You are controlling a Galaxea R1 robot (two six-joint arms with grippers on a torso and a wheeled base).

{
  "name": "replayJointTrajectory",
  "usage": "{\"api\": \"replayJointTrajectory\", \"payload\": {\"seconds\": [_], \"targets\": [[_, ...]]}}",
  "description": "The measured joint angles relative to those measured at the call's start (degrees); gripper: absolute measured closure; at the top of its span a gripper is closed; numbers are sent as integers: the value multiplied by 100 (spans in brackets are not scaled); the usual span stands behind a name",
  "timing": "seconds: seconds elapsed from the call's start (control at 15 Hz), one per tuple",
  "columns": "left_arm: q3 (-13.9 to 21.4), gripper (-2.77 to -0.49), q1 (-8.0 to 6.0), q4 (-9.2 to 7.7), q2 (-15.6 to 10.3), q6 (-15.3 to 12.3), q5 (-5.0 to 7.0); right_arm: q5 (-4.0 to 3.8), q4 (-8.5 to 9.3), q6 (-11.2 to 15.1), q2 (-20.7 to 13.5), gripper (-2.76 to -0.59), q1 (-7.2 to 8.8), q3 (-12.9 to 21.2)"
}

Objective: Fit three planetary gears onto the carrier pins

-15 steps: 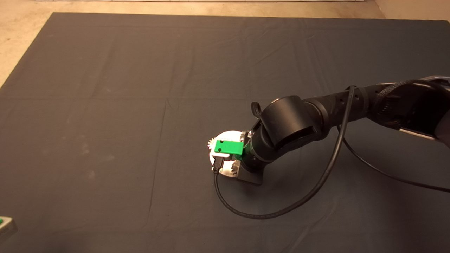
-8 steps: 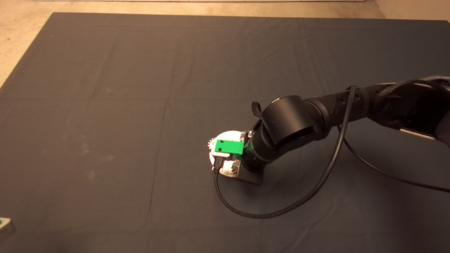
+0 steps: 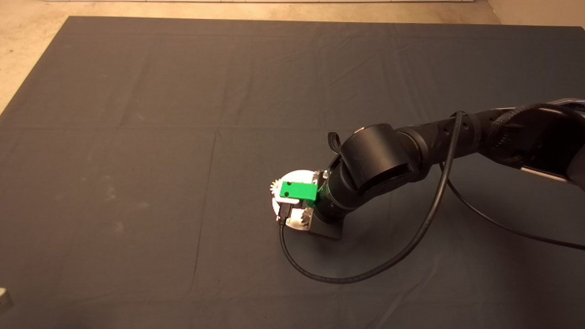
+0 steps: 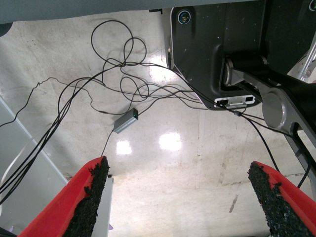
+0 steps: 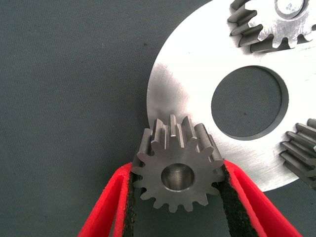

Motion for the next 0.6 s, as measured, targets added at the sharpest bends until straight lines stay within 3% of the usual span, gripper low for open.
{"api": "replayJointTrajectory", "payload": {"seconds": [0.6], "targets": [[0, -202, -13, -4, -267, 242, 0, 48, 0, -38, -85, -104, 2, -7]]}}
